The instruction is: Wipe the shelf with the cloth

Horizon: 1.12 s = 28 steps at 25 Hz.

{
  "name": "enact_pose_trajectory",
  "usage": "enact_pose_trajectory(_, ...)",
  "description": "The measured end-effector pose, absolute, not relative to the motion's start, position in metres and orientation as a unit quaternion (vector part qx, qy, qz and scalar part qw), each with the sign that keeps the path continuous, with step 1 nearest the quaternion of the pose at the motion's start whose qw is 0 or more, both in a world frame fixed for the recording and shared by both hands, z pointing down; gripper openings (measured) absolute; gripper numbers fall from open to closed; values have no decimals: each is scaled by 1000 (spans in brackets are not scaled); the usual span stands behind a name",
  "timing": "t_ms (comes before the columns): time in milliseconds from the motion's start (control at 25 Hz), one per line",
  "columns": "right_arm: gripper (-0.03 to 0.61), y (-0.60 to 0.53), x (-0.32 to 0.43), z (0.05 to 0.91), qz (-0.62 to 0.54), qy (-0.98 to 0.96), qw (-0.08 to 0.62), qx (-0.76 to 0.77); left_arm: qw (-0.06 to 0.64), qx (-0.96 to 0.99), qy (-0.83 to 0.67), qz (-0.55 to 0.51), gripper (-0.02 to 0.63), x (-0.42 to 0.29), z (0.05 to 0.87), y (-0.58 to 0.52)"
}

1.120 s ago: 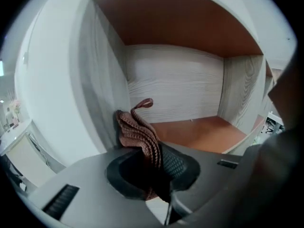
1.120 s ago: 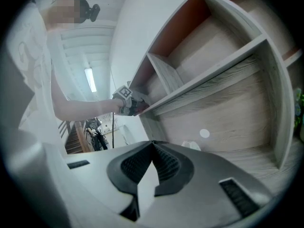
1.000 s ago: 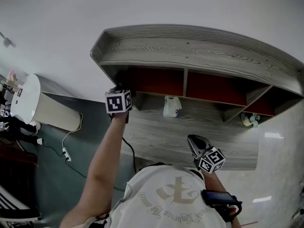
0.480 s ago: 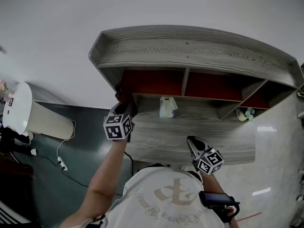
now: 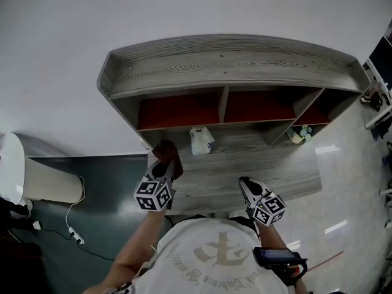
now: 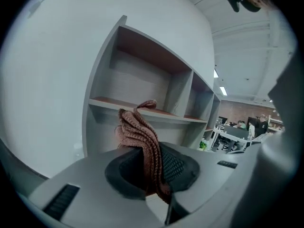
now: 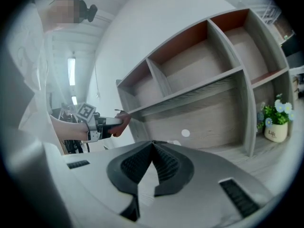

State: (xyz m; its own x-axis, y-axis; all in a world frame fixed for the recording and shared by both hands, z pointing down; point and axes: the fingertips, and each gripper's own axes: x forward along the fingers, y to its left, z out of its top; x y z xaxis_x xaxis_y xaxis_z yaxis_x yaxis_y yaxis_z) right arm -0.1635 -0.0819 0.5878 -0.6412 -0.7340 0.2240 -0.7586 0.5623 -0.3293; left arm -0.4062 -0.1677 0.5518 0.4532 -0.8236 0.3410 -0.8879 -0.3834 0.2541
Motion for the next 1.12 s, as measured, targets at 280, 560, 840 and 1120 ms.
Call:
enact_pose_trajectory(280,5,-72,-152,588,199,-870,33,450,211,854,-468,81,67,-370,565,-151)
enact_pose_trajectory(560,5,-71,-127,591,203,-862,27,465,208,881,-412,104,67,-316,570,-139)
enact_pose_trajectory(840,5,-75,-85,588,201,-864,21,461,206,890,-396,94,67,-255,557,-144)
enact_pose_trajectory(1120,5,-81,-33,583,201,-868,14,454,180,895,-398,96,67,-190,526,-168)
